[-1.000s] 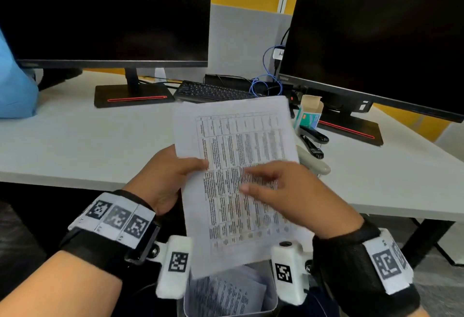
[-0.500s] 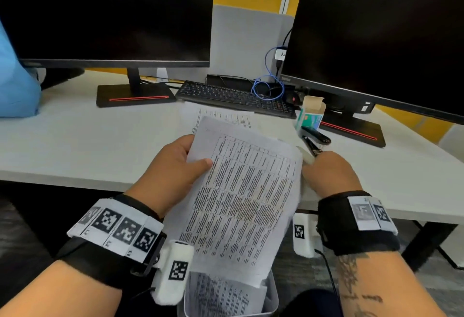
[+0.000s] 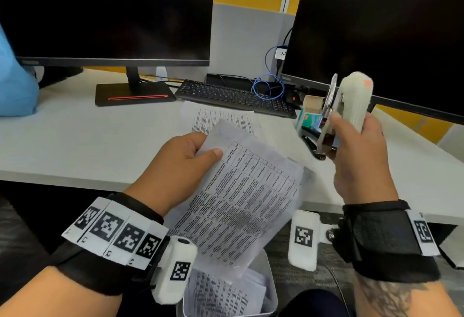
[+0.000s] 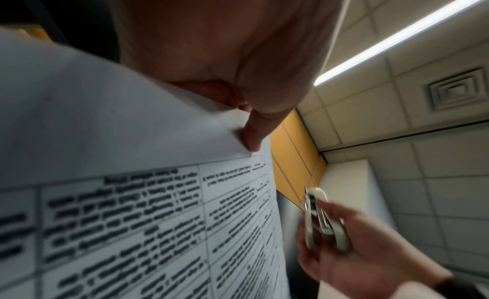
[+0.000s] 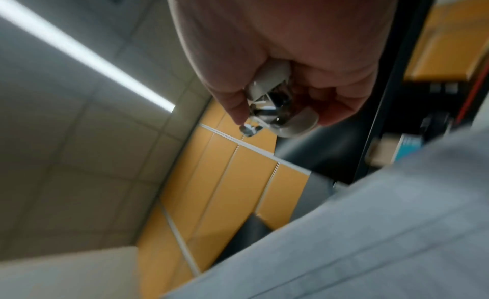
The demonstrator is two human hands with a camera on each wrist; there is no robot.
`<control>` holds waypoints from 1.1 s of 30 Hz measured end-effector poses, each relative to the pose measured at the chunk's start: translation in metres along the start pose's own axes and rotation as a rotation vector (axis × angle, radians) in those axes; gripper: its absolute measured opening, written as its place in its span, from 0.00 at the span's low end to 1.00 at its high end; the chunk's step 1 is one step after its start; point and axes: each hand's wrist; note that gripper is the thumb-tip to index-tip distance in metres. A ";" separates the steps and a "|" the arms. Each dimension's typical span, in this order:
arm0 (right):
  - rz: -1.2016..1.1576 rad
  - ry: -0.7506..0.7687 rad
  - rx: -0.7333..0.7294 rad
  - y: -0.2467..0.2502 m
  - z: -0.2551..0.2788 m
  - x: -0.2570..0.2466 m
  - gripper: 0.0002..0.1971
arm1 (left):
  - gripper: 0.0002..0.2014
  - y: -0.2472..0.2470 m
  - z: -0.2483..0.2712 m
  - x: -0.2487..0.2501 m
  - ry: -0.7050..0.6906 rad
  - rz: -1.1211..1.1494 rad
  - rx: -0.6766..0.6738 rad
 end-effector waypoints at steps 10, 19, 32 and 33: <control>-0.099 0.103 -0.164 -0.054 0.041 -0.017 0.17 | 0.14 -0.030 0.012 0.022 -0.126 -0.247 -0.134; -0.143 0.124 -0.146 -0.064 0.050 -0.023 0.26 | 0.16 -0.040 0.015 0.029 -0.154 -0.238 -0.154; 0.000 0.228 -0.187 -0.053 0.044 -0.027 0.16 | 0.07 -0.058 0.015 0.031 -0.256 -0.184 -0.113; -0.012 0.229 -0.187 -0.050 0.044 -0.027 0.16 | 0.04 -0.056 0.016 0.029 -0.274 -0.154 -0.082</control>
Point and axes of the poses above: each hand's wrist, its own z-axis away from the middle knuckle, its own y-axis out of the back of the hand, x = y × z, and after that the axes turned 8 degrees about -x, right-handed
